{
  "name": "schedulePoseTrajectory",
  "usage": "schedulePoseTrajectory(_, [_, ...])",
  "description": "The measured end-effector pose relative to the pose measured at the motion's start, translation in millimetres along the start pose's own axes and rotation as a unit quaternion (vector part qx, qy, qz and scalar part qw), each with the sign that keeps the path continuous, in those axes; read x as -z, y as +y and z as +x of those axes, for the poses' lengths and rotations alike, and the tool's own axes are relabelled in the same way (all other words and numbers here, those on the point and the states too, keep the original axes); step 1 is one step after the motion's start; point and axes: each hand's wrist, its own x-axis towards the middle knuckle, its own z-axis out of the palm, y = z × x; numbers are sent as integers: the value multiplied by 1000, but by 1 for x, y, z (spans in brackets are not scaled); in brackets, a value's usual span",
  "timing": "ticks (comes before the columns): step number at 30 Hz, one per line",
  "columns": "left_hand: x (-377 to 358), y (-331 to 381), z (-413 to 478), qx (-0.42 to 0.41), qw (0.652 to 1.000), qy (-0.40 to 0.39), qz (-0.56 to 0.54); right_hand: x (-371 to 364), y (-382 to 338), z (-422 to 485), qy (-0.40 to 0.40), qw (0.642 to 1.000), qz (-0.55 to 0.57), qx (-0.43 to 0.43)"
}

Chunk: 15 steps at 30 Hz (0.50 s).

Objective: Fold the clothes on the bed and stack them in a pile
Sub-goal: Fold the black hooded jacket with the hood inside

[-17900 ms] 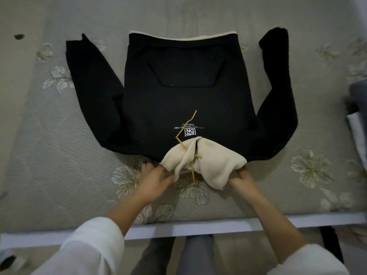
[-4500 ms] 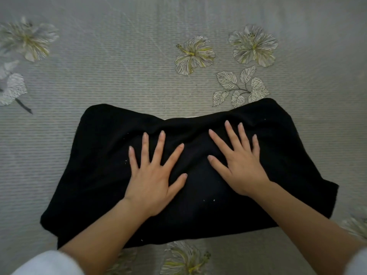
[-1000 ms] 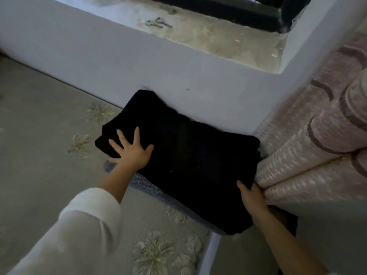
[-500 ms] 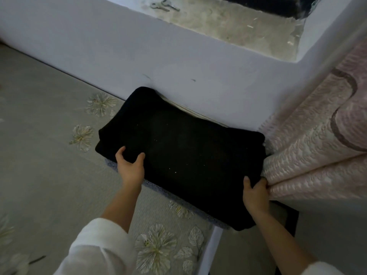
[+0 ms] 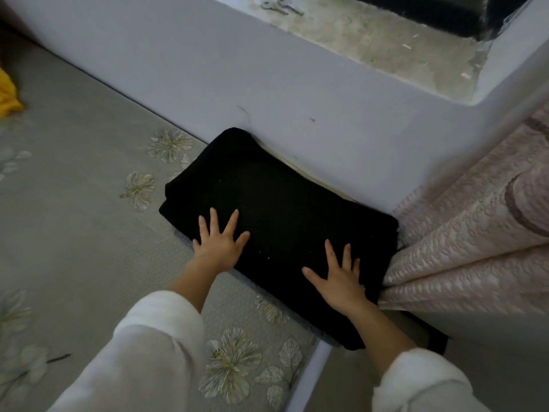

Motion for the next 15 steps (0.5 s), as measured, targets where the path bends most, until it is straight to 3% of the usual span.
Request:
schedulePoseTrajectory(4, [-1,-12,-40,-42,998,21,-28,8,-14,-19,45,998,-50,16])
schedulePoseTrajectory(8, [-23,-41,-108,-34,993,43,-104,-9,-49,-61,100,983,-70,137])
schedulePoseTrajectory(15, [-25,-123,-241,67,966,156,-194,-89,-120,-161,45,952,-131,274])
